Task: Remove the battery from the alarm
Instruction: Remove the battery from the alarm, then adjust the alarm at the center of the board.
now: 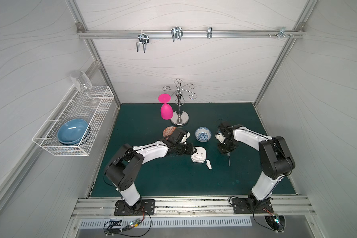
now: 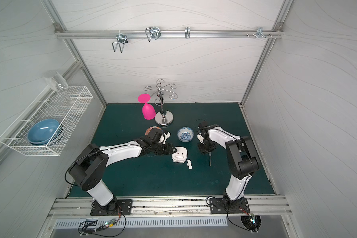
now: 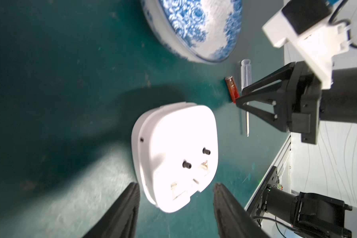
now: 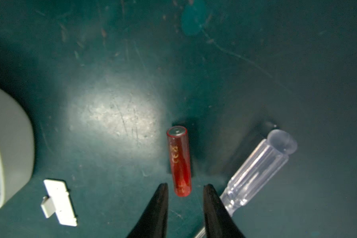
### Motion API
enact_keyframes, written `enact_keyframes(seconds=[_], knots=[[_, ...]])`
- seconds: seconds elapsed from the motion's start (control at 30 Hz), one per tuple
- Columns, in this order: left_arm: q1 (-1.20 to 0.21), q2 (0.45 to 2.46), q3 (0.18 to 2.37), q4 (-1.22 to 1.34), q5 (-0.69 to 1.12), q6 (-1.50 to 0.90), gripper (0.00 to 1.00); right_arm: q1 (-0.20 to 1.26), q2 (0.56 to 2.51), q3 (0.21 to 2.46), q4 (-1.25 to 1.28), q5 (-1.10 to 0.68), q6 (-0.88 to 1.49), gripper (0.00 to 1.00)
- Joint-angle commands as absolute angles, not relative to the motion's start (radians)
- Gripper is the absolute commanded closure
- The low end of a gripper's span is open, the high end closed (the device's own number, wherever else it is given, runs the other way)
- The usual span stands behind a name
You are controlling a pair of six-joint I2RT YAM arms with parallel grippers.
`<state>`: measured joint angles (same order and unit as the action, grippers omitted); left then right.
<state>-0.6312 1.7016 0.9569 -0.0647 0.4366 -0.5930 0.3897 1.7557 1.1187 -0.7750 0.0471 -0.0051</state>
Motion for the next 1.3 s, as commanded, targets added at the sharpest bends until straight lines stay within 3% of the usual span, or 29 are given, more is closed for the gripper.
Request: enact_keyframes(seconds=[0.0,0.17,0.3,0.57,0.9,1.1,1.27], knots=[[-0.617,1.73,1.02,-0.06,0.457,-0.563,0.4,0.393,1.674,1.109,-0.773,0.019,0.034,0.53],[-0.605,1.699,0.972,-0.046,0.45,-0.586,0.41,0.401,1.537,1.027,-0.676,-0.162,0.14,0.26],[-0.588,1.626,0.896,-0.038,0.421,-0.611,0.39,0.482,1.542,0.987,-0.601,-0.247,0.223,0.16],[-0.516,1.46,0.751,-0.068,0.419,-0.639,0.38,0.633,1.728,1.089,-0.491,-0.303,0.302,0.13],[-0.448,1.297,0.632,-0.129,0.403,-0.639,0.33,0.76,1.941,1.357,-0.526,-0.298,0.169,0.12],[-0.442,1.336,0.67,-0.13,0.413,-0.606,0.33,0.761,1.829,1.33,-0.562,-0.217,0.145,0.06],[-0.442,1.447,0.756,-0.126,0.434,-0.542,0.34,0.766,1.679,1.171,-0.542,-0.254,0.219,0.04]])
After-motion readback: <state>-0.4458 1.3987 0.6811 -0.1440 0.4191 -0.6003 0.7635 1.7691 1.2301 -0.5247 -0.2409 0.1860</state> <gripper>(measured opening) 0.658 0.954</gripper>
